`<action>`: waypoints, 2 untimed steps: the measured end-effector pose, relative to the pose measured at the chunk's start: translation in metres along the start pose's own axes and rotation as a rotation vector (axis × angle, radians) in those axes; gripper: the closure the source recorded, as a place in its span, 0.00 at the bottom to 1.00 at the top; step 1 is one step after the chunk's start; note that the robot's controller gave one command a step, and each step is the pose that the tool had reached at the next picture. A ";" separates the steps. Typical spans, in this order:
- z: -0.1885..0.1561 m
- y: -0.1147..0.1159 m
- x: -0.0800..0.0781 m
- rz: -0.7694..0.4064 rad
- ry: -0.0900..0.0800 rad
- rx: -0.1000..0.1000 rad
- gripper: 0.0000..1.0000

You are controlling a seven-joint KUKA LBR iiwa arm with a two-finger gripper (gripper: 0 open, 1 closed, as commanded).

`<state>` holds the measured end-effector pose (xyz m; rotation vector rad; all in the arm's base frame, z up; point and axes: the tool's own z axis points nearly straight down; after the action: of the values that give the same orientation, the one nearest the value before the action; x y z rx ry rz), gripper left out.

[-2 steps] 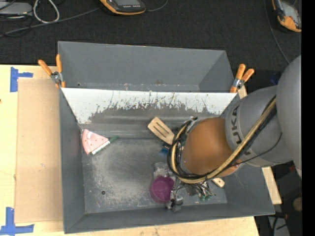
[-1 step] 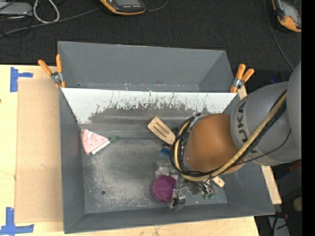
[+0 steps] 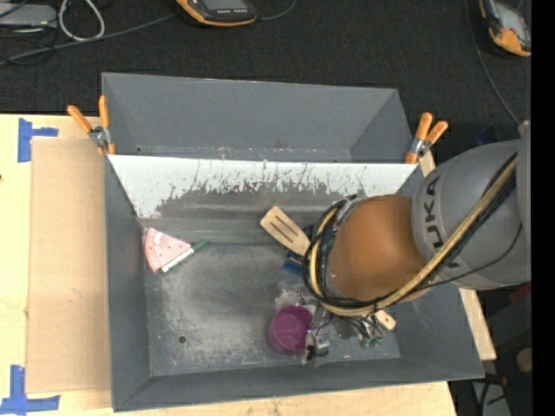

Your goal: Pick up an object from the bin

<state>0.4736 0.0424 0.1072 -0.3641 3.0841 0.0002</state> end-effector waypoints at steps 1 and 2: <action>-0.010 0.001 0.000 0.000 0.002 -0.001 1.00; -0.035 0.001 0.000 0.001 0.006 -0.002 1.00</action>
Offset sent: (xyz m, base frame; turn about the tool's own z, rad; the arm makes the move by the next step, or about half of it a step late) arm -0.0004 0.0002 0.0559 -0.0002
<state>0.4720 0.0431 0.1421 -0.3638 3.0908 0.0015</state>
